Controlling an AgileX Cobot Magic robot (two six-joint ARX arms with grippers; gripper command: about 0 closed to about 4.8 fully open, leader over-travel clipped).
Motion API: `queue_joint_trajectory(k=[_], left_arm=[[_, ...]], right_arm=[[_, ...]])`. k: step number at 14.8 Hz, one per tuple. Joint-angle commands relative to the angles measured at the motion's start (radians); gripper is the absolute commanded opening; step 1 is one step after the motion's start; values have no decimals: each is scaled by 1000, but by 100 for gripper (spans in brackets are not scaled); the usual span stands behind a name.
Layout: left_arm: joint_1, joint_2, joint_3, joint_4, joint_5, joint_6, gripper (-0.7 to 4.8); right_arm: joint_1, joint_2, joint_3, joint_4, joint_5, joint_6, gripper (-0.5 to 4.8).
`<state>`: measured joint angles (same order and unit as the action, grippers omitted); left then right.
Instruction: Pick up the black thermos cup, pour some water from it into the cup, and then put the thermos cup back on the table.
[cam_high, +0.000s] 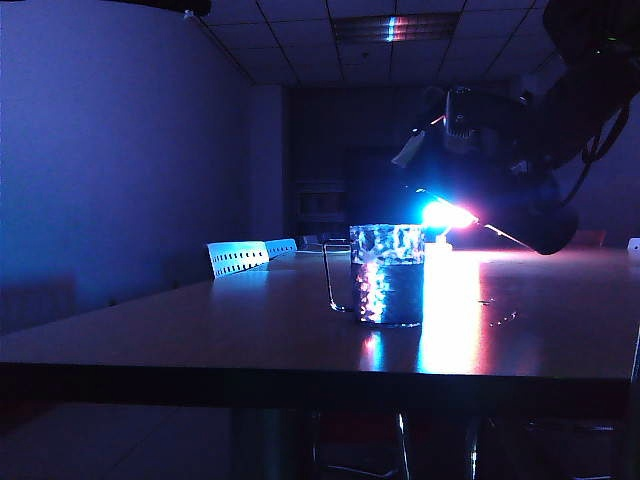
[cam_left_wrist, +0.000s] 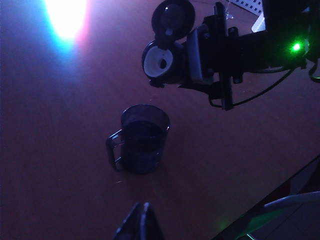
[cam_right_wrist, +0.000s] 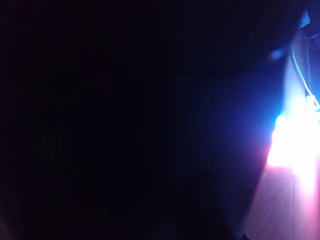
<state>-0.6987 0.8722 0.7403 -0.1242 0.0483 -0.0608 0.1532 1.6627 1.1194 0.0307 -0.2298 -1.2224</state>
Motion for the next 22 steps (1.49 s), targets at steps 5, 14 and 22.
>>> queue_joint_trajectory(k=[5,14,22], left_arm=[[-1,-1,5,11,0,0,-6],[-1,-2,5,11,0,0,-5],[-1,-2,5,10,0,0,-5]], right_arm=[[0,-14,12,55,-19,22,85],[0,-14,14,23,-35,-23,85],[0,-14,14,-47,38,-285,85]])
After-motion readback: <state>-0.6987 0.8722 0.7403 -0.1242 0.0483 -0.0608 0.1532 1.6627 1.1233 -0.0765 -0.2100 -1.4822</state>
